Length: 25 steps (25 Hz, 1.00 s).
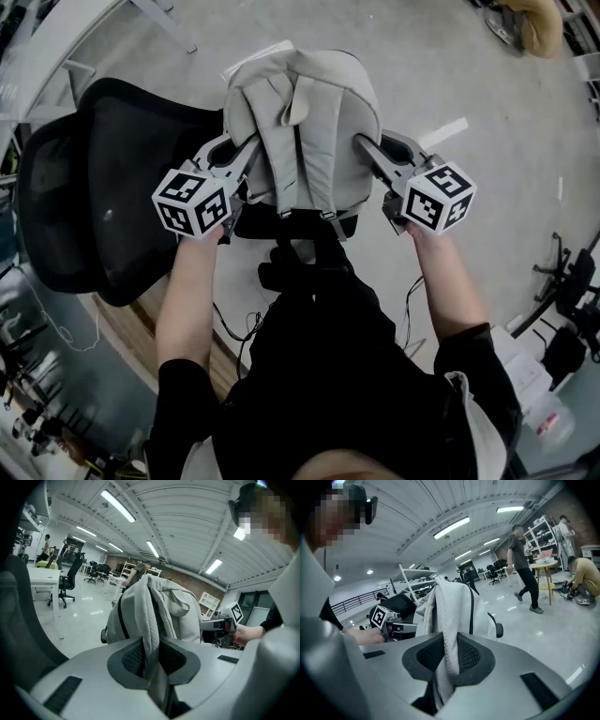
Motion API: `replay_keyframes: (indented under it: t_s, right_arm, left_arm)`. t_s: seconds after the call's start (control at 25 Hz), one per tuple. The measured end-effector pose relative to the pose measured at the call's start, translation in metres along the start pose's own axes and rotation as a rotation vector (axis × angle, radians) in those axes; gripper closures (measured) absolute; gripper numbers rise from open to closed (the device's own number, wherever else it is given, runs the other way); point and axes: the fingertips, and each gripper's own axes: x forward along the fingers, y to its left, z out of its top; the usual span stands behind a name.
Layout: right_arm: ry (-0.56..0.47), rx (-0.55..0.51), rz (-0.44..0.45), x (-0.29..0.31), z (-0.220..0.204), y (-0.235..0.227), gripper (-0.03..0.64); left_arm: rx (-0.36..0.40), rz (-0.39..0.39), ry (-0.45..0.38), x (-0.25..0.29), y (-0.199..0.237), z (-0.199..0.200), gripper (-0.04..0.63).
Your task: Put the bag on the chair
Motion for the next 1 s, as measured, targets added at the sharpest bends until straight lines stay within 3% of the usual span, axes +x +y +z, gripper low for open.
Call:
replay_keyframes:
  t_s: [0.24,0.48,0.68,0.84,1.0]
  right_arm:
    - [0.095,0.007,-0.028,0.010,-0.072,0.003,0.548]
    - [0.168,0.109,-0.037,0.002,-0.150,0.023,0.543]
    - [0.172,0.164,-0.028,-0.012,-0.186,0.047,0.534]
    - [0.212,0.117,-0.045,-0.023,-0.211,0.073,0.533]
    - [0.241,0.127,-0.057,-0.046,-0.243,0.098,0.531]
  left_arm:
    - [-0.036,0.012,0.074,-0.005,0.011,-0.075,0.534]
    - [-0.030,0.013,0.176,-0.026,0.004,-0.146,0.531]
    - [-0.022,-0.017,0.182,-0.047,-0.005,-0.170,0.526]
    - [-0.023,-0.029,0.211,-0.070,-0.014,-0.198,0.519]
    - [0.024,-0.043,0.252,-0.095,-0.038,-0.229,0.517]
